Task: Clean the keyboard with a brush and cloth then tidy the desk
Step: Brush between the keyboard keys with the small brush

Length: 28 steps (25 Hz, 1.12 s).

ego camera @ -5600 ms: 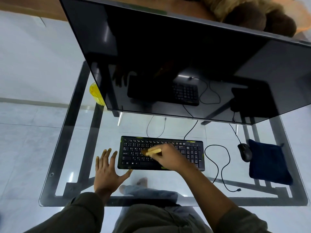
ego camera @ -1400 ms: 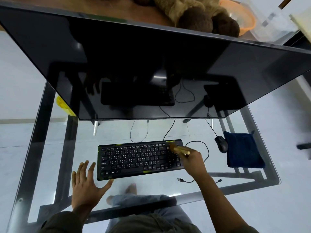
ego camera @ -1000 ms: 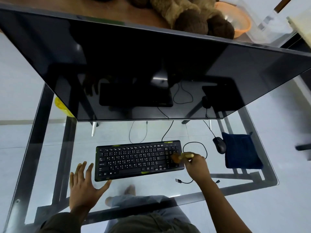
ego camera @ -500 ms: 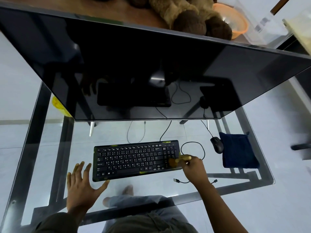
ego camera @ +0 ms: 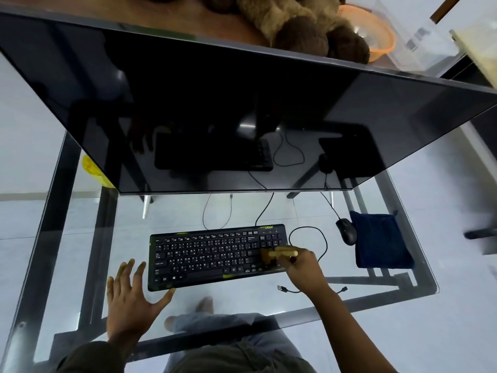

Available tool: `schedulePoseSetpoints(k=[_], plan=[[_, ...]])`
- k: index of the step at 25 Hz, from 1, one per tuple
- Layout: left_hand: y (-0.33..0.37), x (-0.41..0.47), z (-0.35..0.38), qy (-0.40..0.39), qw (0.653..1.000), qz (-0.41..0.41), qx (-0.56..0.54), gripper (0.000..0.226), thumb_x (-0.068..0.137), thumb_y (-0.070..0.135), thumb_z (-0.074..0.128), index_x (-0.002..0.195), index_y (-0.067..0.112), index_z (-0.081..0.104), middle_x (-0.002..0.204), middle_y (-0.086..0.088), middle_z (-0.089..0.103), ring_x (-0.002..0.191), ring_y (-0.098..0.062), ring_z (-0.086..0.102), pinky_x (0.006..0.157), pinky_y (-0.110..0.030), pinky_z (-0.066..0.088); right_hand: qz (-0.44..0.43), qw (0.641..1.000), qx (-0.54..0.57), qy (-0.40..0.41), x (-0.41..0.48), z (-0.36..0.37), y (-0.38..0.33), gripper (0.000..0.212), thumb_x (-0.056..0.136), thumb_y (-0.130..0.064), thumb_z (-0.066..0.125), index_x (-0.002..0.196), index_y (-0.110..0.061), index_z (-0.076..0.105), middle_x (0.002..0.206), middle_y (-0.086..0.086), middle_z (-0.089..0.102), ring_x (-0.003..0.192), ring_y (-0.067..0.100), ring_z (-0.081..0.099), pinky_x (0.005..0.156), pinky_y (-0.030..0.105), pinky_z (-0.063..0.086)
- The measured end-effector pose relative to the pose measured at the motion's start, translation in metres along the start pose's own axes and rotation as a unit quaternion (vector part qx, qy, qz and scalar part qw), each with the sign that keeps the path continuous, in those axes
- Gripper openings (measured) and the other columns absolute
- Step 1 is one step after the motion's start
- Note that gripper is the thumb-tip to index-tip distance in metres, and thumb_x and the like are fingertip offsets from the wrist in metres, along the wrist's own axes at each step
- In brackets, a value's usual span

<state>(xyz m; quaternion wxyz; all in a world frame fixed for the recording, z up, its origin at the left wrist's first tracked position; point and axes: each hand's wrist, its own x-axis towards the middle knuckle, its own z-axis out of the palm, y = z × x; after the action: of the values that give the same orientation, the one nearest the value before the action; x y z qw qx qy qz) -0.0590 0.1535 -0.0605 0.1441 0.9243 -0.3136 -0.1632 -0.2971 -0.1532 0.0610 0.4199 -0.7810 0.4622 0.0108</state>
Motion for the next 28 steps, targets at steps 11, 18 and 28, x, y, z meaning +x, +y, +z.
schedulePoseSetpoints(k=[11,18,28], plan=[[0.000,0.001,0.000,-0.004,1.000,-0.002,0.001,0.106,0.067,0.087,0.042,0.143,0.013,0.043,0.157,-0.016,0.033,0.150,-0.034,0.021,0.122,-0.057,0.013,-0.009,0.999,0.010,-0.031,0.013,0.010,-0.007,0.015,0.092,-0.020,0.068,0.101,-0.022,0.080,0.094,-0.017,0.074,0.071,-0.012,0.064,0.069,0.011,0.045],[-0.002,0.001,0.001,-0.008,1.000,-0.001,0.000,0.107,0.067,0.089,0.040,0.143,0.014,0.043,0.157,-0.016,0.034,0.150,-0.034,0.022,0.121,-0.057,0.014,-0.026,1.000,0.003,-0.013,0.026,0.015,-0.012,0.017,0.092,-0.022,0.069,0.106,-0.022,0.078,0.104,-0.008,0.077,0.068,-0.009,0.065,0.069,0.012,0.049],[-0.005,0.001,0.002,-0.016,1.000,-0.006,0.000,0.109,0.067,0.091,0.037,0.146,0.016,0.040,0.159,-0.014,0.031,0.151,-0.032,0.017,0.122,-0.056,0.012,-0.052,0.995,-0.041,-0.076,0.039,0.022,-0.028,0.016,0.093,-0.027,0.068,0.105,-0.026,0.079,0.100,-0.017,0.074,0.077,-0.004,0.065,0.074,0.016,0.049]])
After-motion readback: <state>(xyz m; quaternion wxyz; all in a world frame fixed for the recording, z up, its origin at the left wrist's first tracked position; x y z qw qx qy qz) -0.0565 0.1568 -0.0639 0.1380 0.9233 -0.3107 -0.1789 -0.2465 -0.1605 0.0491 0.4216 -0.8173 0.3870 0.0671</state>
